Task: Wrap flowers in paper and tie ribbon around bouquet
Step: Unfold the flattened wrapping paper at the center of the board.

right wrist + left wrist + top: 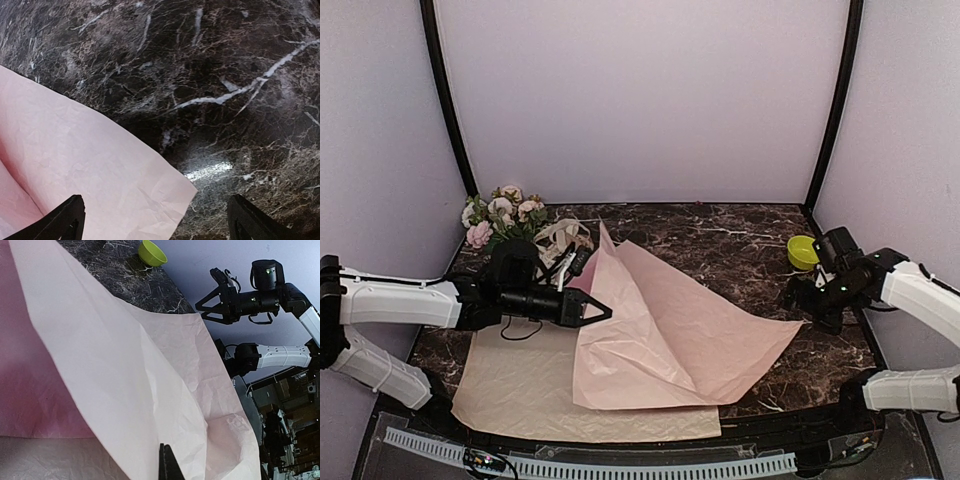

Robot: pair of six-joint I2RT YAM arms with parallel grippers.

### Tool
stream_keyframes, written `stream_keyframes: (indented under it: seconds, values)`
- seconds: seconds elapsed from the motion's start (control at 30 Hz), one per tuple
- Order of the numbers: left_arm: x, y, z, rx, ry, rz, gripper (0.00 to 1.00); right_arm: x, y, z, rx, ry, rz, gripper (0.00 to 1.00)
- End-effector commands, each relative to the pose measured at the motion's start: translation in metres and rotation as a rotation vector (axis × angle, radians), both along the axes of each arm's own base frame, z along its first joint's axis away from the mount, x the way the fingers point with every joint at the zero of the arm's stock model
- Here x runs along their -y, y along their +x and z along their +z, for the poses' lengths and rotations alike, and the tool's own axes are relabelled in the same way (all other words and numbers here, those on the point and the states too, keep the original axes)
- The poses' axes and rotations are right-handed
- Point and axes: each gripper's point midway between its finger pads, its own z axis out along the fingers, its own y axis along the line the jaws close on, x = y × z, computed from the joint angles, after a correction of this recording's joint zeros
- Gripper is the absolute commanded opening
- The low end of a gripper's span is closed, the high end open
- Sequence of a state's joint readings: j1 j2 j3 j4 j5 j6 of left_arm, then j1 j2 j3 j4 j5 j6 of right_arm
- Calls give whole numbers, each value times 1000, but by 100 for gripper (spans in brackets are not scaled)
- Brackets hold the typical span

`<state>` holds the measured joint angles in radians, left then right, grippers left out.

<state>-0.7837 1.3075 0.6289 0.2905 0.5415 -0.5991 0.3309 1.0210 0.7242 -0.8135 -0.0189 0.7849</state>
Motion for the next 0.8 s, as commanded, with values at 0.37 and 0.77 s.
stream_keyframes:
  seconds: [0.37,0.77]
  values:
    - [4,0,17,44,-42,-24,0,-49,-1,-21,24,403,-82,21]
    - [14,55,111,418,150,-12,0,-31,99,168,554,163,12,0]
